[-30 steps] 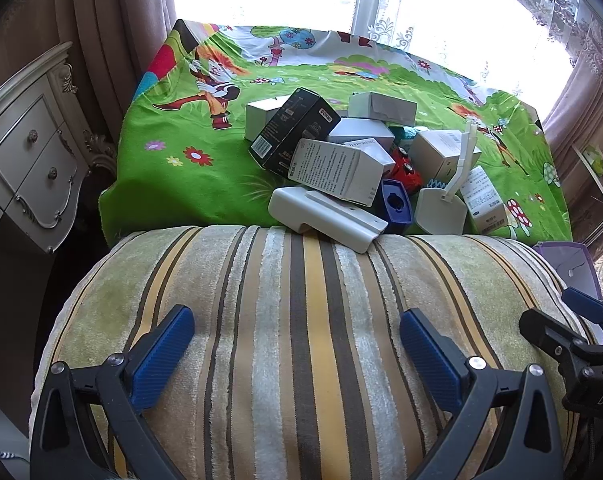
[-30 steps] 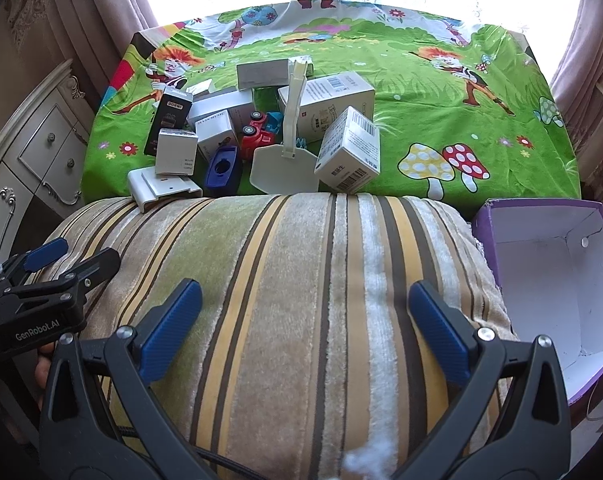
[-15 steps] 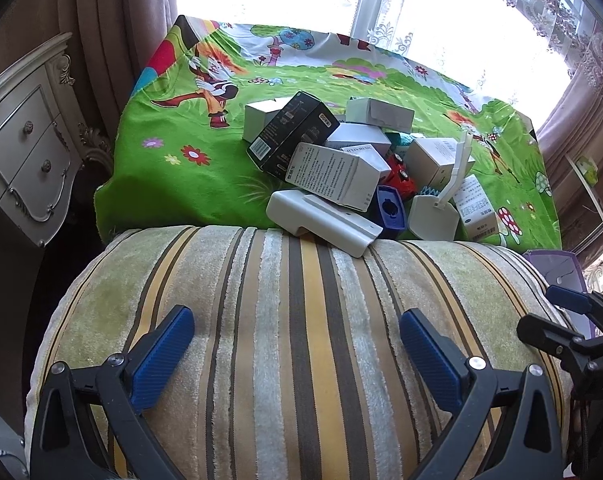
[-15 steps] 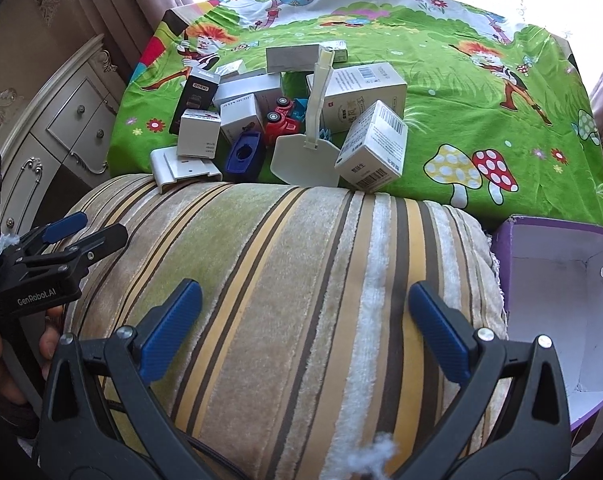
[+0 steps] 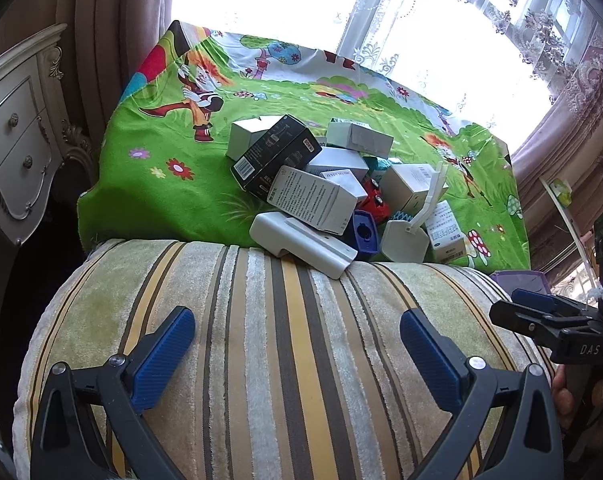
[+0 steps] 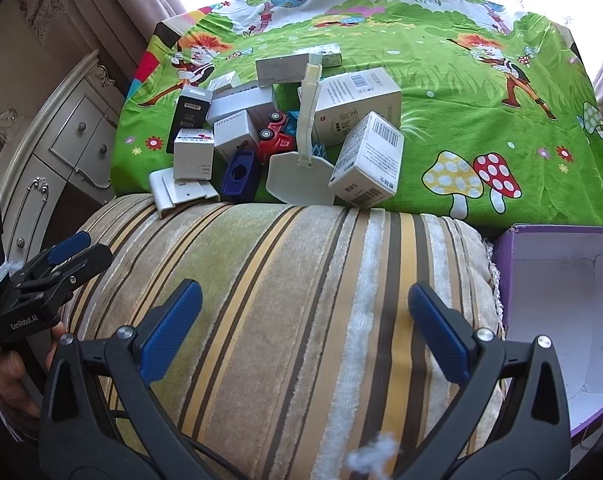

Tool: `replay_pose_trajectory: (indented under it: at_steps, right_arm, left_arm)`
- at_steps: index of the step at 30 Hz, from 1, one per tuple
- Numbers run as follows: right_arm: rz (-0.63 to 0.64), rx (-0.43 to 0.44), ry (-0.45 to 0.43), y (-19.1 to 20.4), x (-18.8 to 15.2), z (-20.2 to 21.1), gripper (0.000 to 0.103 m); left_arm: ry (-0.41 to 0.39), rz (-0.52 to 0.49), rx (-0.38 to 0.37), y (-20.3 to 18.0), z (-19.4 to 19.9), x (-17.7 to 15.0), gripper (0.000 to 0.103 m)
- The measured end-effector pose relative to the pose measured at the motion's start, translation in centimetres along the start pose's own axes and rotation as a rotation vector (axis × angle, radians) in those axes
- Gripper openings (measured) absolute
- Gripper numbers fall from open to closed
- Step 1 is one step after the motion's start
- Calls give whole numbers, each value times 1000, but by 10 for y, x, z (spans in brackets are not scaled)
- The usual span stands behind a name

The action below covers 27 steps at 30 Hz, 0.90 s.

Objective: Organize rigid objects
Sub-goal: 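Grasp the white barcode box with the right tool while the left tool reaches the black box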

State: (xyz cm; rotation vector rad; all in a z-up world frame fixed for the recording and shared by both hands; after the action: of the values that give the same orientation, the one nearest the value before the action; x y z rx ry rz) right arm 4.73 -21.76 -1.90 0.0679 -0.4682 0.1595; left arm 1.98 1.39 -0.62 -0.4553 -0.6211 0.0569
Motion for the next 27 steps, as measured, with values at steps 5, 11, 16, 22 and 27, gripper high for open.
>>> replay_pose_trajectory:
  at_steps: [5, 11, 16, 22, 27]
  right_arm:
    - [0, -6, -4, -2, 14, -4, 103]
    - [-53, -3, 3, -15, 33, -17, 103]
    - [-118, 10, 5, -27, 48, -29, 103]
    - [-152, 15, 7, -33, 61, -42, 103]
    - [-164, 18, 13, -37, 68, -53, 103]
  left_arm:
    - [-1, 84, -97, 11, -2, 19, 103]
    - [-9, 287, -240, 37, -15, 57, 103]
    - [-7, 473, -280, 65, -37, 88, 103]
    - [9, 644, -303, 91, -70, 110, 103]
    - [34, 699, -316, 97, -91, 117, 103]
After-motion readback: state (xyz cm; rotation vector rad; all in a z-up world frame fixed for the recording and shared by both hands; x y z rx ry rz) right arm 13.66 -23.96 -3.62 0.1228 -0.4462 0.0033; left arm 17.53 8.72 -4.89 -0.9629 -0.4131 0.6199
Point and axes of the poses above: each gripper's, at about its wrist camera, not at the fingertips, and z roughly against the way its jaws point, y to its left, x to its top, the point moved 3 cm from there along -z, roughly the way its jaws point, and after that the axes turned 12 degrees about -x, right-handed, at the moved point
